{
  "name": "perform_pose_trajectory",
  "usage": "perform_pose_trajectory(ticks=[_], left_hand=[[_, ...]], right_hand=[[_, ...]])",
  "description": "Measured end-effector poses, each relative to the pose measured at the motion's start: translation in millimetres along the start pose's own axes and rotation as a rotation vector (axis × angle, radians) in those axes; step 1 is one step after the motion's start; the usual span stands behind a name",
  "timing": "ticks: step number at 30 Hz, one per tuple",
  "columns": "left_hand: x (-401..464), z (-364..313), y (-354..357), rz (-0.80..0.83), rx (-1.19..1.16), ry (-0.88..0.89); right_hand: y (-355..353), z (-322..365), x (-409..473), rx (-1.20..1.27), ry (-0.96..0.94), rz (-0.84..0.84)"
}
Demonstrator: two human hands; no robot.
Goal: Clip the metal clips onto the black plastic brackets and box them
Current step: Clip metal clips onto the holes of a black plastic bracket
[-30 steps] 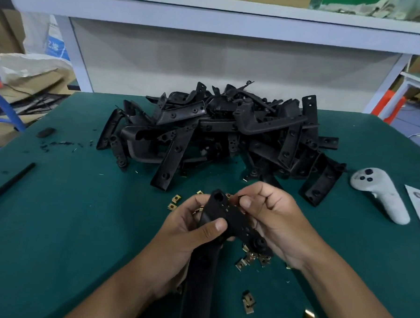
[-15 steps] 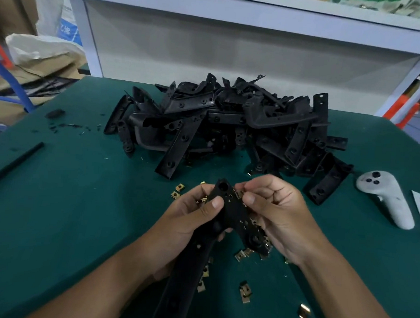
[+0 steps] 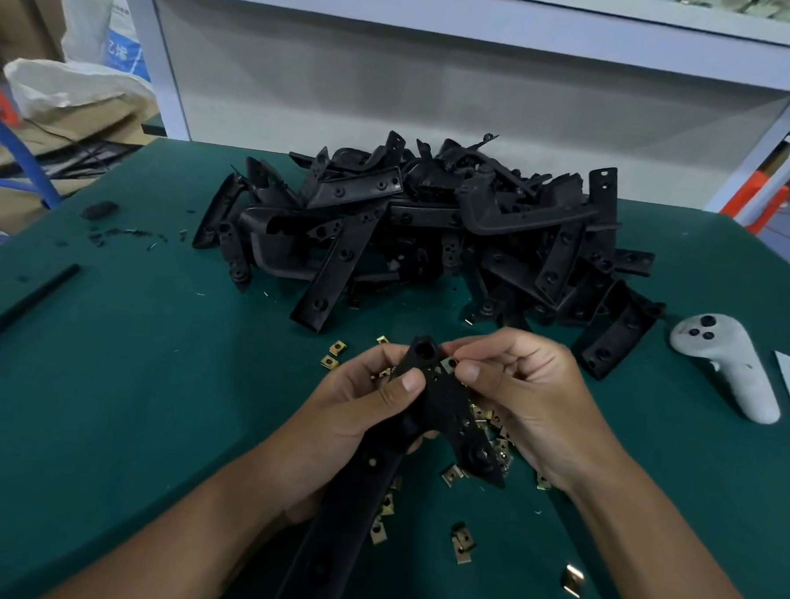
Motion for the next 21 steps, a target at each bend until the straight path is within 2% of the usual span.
perform_pose_trajectory(ticks=[11,21], left_hand=[[-1.0,-2.5,-1.0,-0.023,-0.018,0.007],[-0.8,1.2,0.6,-0.033,-0.061,0.039]], right_hand=[[-1.7,-1.6,0.0,0.006,-0.004,-0.023],[-0.2,-1.7,0.0,0.058,0.018,-0.114]])
Point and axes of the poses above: each hand's wrist, its own x-axis towards the middle knuckle, its own y-axis out of the palm, z = x × y, the point moved 2 cm from there along x, towards the middle knuckle, and after that the axes turned 1 degree about -z, right-handed, at the moved point
